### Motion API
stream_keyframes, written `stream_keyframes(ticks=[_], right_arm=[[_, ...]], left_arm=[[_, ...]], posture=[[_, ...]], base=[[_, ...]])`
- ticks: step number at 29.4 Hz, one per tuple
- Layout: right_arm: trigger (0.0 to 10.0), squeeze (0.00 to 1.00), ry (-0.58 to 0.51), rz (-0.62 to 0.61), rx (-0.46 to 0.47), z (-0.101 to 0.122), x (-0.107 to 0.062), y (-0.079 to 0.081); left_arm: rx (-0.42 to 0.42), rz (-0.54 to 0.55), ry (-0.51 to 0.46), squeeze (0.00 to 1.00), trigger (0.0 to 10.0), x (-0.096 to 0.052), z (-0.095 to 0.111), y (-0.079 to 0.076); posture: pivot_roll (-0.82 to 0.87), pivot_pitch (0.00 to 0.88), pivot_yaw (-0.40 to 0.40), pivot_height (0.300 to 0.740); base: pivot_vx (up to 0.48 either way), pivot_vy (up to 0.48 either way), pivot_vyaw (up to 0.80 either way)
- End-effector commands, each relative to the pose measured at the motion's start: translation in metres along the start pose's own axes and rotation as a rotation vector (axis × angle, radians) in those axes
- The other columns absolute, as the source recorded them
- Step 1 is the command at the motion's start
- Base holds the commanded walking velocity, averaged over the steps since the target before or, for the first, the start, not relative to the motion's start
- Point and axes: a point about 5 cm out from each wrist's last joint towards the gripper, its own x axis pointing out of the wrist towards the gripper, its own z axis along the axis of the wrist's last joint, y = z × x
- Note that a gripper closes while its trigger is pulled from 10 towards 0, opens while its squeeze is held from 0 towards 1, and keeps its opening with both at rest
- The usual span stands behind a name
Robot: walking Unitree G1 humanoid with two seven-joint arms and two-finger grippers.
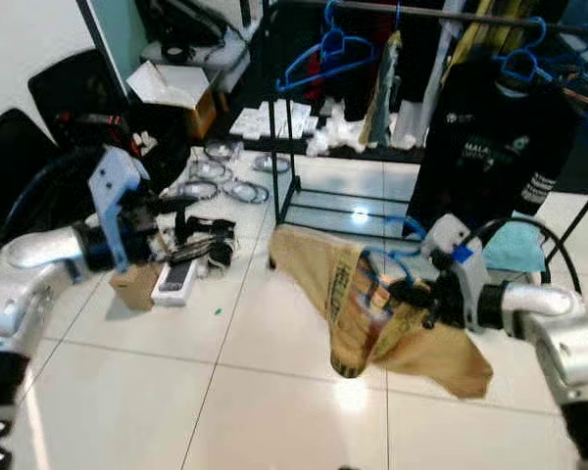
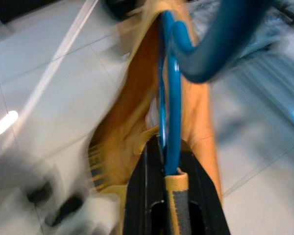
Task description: Hang hanger
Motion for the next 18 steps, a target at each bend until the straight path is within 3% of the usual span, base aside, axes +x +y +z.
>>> stream_keyframes(ticks=[1, 2, 3, 8, 9, 10, 12, 15, 18], right_arm=[[0.0, 0.00, -0.001, -0.054, -0.008, -0.001, -0.004, -0.006], [0.9, 0.00, -0.030, -0.174, 0.034, -0.006, 0.002, -0.010], [10.0, 0.00, -0.045, -0.292, 0.080, -0.015, 0.009, -0.011], [10.0, 0.00, -0.050, -0.371, 0.110, -0.021, 0.013, -0.010], [10.0, 0.00, -0.039, -0.487, 0.156, -0.029, 0.015, -0.013], [10.0, 0.00, -0.039, -0.487, 0.156, -0.029, 0.015, -0.013], [10.0, 0.00, -0.047, -0.641, 0.226, -0.040, 0.013, -0.018], [10.0, 0.00, -0.041, -0.682, 0.249, -0.046, 0.012, -0.019], [10.0, 0.00, -0.033, -0.740, 0.283, -0.055, 0.011, -0.020]], left_arm=[[-0.025, 0.041, 0.021, 0.00, 10.0, -0.004, -0.009, 0.003], [-0.109, 0.149, 0.020, 0.00, 10.0, -0.005, -0.025, 0.003], [-0.214, 0.271, 0.009, 0.00, 10.0, -0.007, -0.042, -0.001], [-0.274, 0.349, 0.007, 0.00, 10.0, -0.010, -0.054, -0.008], [-0.330, 0.431, 0.014, 0.00, 10.0, -0.014, -0.067, -0.016], [-0.330, 0.431, 0.014, 0.00, 10.0, -0.014, -0.067, -0.016], [-0.386, 0.555, 0.063, 0.00, 10.0, -0.028, -0.090, -0.021], [-0.409, 0.599, 0.101, 0.00, 10.0, -0.036, -0.103, -0.022], [-0.442, 0.659, 0.159, 0.00, 10.0, -0.049, -0.122, -0.025]], posture=[[-0.06, 0.147, 0.012, 0.740], [-0.06, 0.150, 0.015, 0.740], [-0.08, 0.156, 0.024, 0.740], [-0.08, 0.157, 0.026, 0.740], [-0.07, 0.159, 0.026, 0.740], [-0.07, 0.159, 0.026, 0.740], [-0.07, 0.161, 0.025, 0.740], [-0.06, 0.160, 0.025, 0.740], [-0.06, 0.159, 0.023, 0.740]], base=[[0.000, 0.000, 0.00], [0.000, 0.000, 0.00], [0.000, 0.000, 0.00], [0.000, 0.000, 0.00], [0.289, 0.000, 0.00], [0.289, 0.000, 0.00], [0.396, 0.000, 0.00], [0.380, 0.000, 0.00], [0.372, 0.000, -0.80]])
